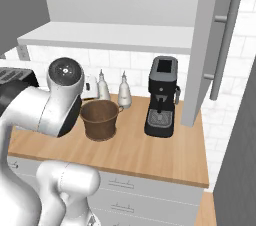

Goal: Open the cabinet, pick up the bread from the cabinet and place it in the basket. Then move the basket to the dining counter.

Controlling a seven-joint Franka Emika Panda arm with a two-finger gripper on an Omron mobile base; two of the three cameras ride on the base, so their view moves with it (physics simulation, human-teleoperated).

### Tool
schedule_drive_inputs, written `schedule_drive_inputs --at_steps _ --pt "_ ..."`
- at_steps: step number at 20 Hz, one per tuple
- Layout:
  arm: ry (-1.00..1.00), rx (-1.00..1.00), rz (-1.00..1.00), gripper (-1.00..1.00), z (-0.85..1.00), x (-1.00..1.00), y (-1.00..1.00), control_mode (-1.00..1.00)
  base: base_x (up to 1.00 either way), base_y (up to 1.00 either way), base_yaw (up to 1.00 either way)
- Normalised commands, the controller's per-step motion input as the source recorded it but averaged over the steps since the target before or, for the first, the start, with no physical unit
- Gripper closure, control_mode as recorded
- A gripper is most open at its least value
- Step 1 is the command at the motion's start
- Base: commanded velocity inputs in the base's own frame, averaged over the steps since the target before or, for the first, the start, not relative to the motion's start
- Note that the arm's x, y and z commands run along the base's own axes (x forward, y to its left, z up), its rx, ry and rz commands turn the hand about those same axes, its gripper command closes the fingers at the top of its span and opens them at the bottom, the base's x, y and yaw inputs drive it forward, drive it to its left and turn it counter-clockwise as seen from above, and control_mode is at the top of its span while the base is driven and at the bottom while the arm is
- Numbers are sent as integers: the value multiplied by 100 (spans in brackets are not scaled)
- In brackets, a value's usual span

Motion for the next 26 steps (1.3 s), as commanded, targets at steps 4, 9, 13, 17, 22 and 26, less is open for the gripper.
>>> schedule_drive_inputs --at_steps 4,9,13,17,22,26 --pt "7 0 -21 100 -81 49 40 -100 0 0 0" --pt "11 0 -25 100 -51 100 46 -100 0 0 0" --pt "23 0 -23 100 -44 87 3 -100 0 0 0" --pt "5 0 -16 100 -29 65 -20 -100 0 0 0" --pt "2 0 -10 100 -3 63 -30 -100 0 0 0" --pt "13 0 -4 100 -39 33 -9 -100 0 0 0"
